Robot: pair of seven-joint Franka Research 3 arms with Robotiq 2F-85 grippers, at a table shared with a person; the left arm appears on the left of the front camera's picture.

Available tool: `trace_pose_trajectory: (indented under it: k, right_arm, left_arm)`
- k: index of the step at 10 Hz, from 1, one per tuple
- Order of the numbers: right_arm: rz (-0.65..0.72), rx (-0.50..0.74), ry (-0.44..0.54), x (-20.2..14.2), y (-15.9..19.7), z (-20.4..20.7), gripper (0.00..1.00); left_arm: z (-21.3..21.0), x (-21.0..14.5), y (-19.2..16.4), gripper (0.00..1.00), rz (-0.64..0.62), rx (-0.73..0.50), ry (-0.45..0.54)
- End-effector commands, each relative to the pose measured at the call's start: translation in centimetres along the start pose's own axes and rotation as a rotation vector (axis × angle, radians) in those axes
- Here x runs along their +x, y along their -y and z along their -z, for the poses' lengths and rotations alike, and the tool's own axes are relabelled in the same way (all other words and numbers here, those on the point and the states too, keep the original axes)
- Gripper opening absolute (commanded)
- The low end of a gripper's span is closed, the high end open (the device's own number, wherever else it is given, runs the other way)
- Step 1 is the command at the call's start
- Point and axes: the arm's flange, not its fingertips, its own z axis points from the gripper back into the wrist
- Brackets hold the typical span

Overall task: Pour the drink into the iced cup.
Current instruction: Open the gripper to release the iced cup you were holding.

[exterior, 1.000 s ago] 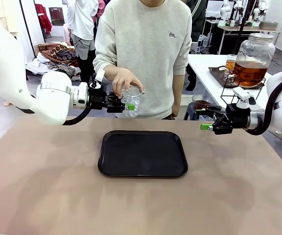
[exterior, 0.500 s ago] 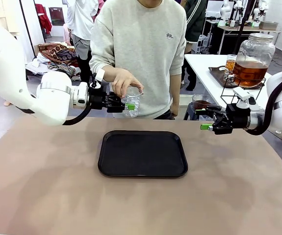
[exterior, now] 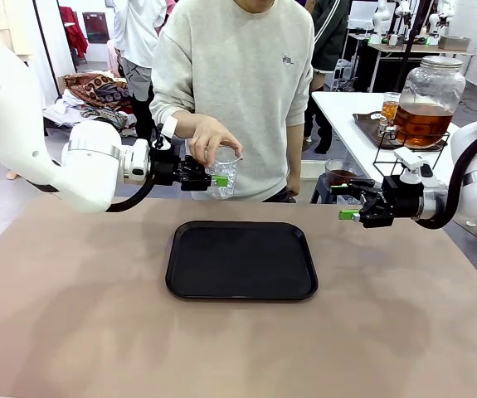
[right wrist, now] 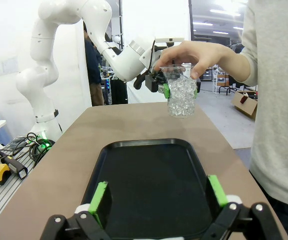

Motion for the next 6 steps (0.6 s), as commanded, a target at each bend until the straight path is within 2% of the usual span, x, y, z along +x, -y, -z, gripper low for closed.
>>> trace_pose_trajectory:
  k: [1, 6]
  right_arm:
    - [0.001, 0.002, -0.006, 0.43, 0.32, 0.19, 1.0]
    - [0.001, 0.002, -0.006, 0.43, 0.32, 0.19, 1.0]
  left_arm:
    - [-0.06, 0.19, 0.16, 0.58, 0.006, 0.0, 0.004]
    - [-0.06, 0.19, 0.16, 0.58, 0.006, 0.0, 0.004]
